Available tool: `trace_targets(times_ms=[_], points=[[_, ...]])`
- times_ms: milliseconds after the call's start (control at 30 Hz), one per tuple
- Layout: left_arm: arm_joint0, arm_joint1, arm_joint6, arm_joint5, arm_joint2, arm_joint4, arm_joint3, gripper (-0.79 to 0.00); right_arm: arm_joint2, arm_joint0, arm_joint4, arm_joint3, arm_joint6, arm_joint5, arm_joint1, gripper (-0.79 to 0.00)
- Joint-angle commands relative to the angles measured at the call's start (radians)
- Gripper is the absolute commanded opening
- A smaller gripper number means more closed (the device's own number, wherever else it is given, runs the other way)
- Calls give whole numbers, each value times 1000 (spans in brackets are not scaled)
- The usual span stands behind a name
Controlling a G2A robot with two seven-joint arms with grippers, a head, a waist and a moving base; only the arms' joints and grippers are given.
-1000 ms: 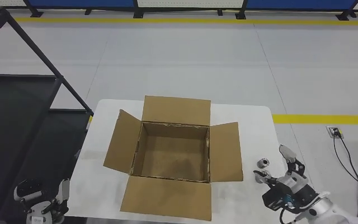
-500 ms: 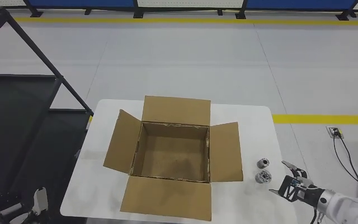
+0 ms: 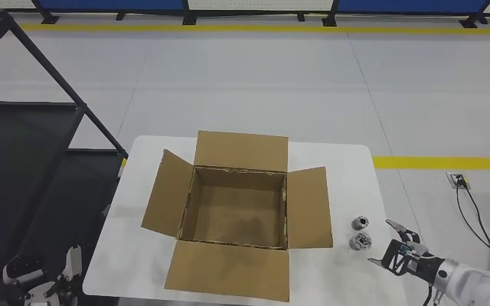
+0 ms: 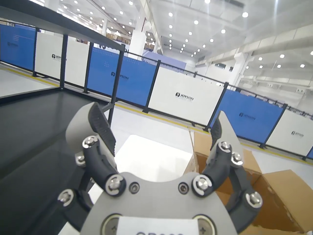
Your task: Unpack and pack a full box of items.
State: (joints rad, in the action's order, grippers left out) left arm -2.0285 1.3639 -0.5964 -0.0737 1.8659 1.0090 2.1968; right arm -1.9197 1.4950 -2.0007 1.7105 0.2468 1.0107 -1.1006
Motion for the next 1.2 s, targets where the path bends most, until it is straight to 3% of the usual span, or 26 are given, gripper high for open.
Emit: trace_targets(times_ms=[0, 233, 533, 1000, 1100, 1167], points=[[-3, -1, 29, 11, -14, 83, -3, 0, 23, -28, 117, -66, -53, 2, 0, 0], [3, -2, 44, 6, -47, 235, -24, 0, 115, -100, 363, -212, -223, 2, 24, 0], [18, 4, 8, 25, -64, 178, -25, 0, 128, -151, 616, -293, -470, 2, 52, 0], [18, 4, 8, 25, -64, 178, -25, 0, 220, -240, 801, -380, -671, 2, 85, 0], [18, 4, 8, 25, -64, 178, -25, 0, 241, -253, 811, -390, -695, 2, 91, -62], [18, 4, 8, 25, -64, 178, -25, 0, 255, -259, 819, -393, -703, 2, 95, -219]])
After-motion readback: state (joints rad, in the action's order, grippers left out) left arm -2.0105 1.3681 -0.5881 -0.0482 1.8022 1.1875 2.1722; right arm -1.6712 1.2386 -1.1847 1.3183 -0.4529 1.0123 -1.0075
